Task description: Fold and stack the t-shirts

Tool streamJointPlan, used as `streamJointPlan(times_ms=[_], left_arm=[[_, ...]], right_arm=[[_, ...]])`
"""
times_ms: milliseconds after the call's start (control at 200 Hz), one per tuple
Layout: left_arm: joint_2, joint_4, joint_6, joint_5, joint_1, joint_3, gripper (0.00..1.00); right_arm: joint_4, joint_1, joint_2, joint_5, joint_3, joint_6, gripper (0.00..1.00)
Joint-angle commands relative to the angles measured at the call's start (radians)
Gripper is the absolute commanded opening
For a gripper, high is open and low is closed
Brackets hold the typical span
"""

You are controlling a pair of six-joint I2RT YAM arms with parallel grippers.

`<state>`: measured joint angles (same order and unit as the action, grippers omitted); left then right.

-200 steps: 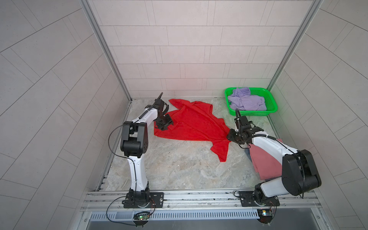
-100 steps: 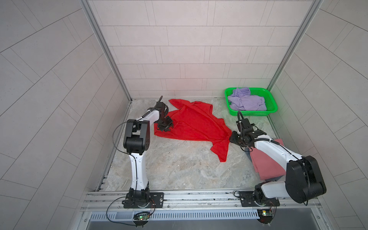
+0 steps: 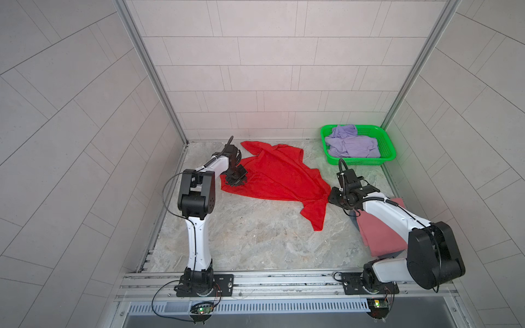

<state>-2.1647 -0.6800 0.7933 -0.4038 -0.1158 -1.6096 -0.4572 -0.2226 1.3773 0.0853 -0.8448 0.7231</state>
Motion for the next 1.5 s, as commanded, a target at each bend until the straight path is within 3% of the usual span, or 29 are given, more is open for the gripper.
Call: streamJointPlan(times_ms=[0,180,390,445,535,605,776,846,1491], left_arm=[[-0.023,-0.046,-0.004,0.003,-0.007,-0.029,0.18],[0.002,-0.053,-0.006,0.016,-0.007,-0.015,0.21],[0.026,-0.049,0.003,0.013,-0.006,-0.017,0.09],[0.028,-0.051,0.002,0.014,-0.005,-0.019,0.01],[0.032,-0.06,0.001,0.007,-0.006,-0.02,0.0],[0.043,-0.061,0.001,0.003,-0.006,-0.01,0.06],[0.082,-0.069,-0.012,0.026,-0.006,0.018,0.07],[0.094,-0.072,-0.022,0.032,-0.006,0.023,0.12],[0.1,-0.085,-0.051,0.001,-0.007,0.039,0.19]], right_arm=[[-0.017,0.0,0.011,-0.028,-0.013,0.0,0.47],[-0.017,0.0,0.029,-0.02,-0.028,-0.013,0.47],[-0.014,0.0,0.044,-0.009,-0.039,-0.019,0.48],[-0.012,0.0,0.044,-0.007,-0.039,-0.022,0.48],[-0.011,0.0,0.044,-0.004,-0.035,-0.022,0.48],[-0.009,0.0,0.04,-0.002,-0.033,-0.021,0.47],[0.002,0.0,0.032,0.002,-0.022,-0.016,0.48],[0.007,0.0,0.031,0.004,-0.018,-0.014,0.47],[0.046,0.0,-0.001,0.016,0.039,0.019,0.47]])
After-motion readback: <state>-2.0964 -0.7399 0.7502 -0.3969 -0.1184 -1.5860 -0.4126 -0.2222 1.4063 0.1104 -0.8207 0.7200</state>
